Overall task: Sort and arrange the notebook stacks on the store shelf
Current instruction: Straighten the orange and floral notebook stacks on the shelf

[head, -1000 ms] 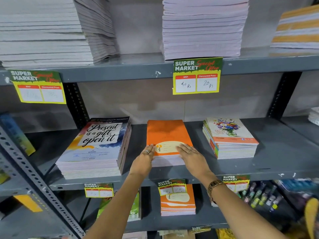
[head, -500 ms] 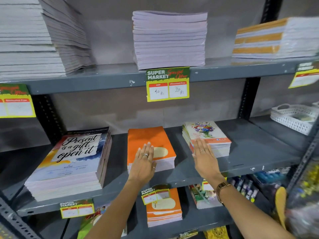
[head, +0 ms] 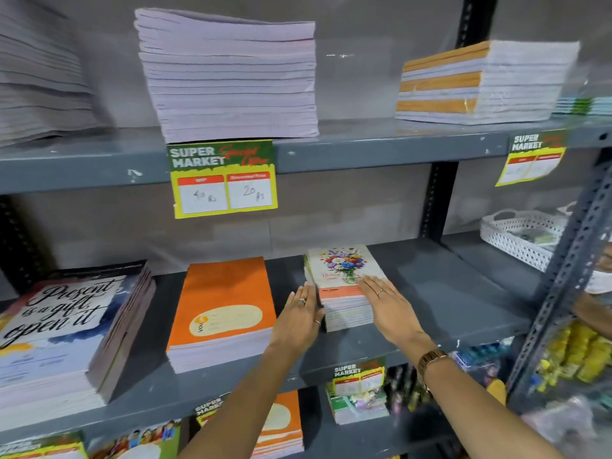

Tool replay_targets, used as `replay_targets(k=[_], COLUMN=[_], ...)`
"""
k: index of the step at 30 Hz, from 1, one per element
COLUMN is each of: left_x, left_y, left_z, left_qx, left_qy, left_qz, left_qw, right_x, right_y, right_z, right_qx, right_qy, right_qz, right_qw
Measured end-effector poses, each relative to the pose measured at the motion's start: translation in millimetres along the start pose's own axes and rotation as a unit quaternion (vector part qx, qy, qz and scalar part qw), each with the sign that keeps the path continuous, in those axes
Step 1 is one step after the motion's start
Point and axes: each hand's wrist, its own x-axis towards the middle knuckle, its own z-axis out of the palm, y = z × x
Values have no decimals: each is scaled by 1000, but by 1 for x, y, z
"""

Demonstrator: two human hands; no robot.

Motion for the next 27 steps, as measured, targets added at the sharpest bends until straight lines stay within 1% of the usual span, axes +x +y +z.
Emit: replay_targets(k=[3,6,9,13,18,27], left_x=[1,0,3,5,4,4], left_y=[16,25,27,30,38,43], left_z=[11,19,18,18,25,28], left_qx=[-48,-75,-89,-113,-158,-177], left_qy=[26,57,73,79,94,101], left_qz=[-18,-49,-72,-122,-158,-186], left_qw=[998,994,991,983,970,961], right_x=[2,3,3,4,5,11], right_y=[12,16,18,18,17,21], right_z=[-1,1,3,3,4,4], right_qx=[5,13,20,20,37,70], right_qy=[2,5,6,20,11,1], right_qz=[-13,-23,-27,-29,-28,-54], right_qw=[1000,1000,999,999,999,996])
